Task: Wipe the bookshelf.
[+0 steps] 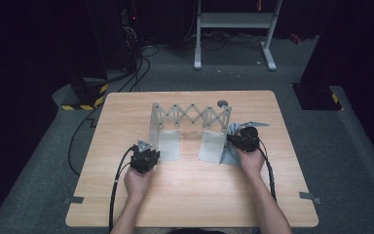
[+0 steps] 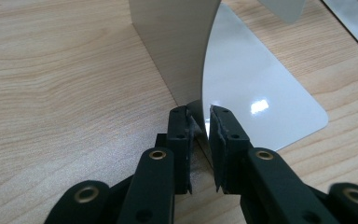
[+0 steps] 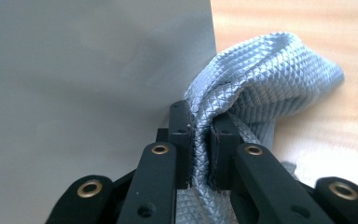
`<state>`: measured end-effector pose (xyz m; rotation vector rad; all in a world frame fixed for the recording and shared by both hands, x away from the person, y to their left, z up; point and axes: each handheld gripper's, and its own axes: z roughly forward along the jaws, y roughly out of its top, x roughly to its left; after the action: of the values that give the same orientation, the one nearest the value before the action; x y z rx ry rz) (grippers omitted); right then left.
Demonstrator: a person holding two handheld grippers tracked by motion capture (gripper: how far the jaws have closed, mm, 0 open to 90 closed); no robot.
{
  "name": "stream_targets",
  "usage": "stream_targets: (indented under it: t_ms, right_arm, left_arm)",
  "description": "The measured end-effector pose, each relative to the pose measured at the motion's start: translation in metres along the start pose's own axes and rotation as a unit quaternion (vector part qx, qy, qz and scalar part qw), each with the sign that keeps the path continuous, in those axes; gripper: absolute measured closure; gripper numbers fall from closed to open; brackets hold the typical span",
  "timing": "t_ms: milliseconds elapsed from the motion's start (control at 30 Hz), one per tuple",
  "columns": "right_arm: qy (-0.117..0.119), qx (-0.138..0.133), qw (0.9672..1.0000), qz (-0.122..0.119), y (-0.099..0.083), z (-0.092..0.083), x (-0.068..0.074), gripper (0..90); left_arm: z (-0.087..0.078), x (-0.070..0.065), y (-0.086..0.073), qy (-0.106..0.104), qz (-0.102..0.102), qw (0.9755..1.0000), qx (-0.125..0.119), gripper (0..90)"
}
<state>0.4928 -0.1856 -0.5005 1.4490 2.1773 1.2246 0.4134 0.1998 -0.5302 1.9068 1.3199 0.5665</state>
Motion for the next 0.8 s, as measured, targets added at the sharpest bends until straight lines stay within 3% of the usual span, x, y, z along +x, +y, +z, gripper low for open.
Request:
stream_targets:
  t_ms: [333,467,667,800]
  right_arm:
    - [0.014,-0.058,0.9972,-0.046,0.043,-0.041,0.010,83.0]
    - [0.003,-0.065,0.9949,-0.077,0.057,-0.053,0.017,83.1]
    - [0.001,-0.091,0.9920,-0.087,0.075,-0.071,0.023,83.1]
    - [0.000,-0.093,0.9921,-0.084,0.078,-0.068,0.023,83.1]
  left_arm:
    - [0.000,-0.001,-0.001,0.000,0.000,1.0000,-0.001,78.4]
    - [-0.001,0.000,0.000,-0.003,-0.001,1.0000,0.000,78.4]
    - [-0.001,0.000,0.000,-0.004,0.000,1.0000,0.000,78.3]
    - [0.000,0.000,-0.001,-0.005,0.000,1.0000,0.000,78.2]
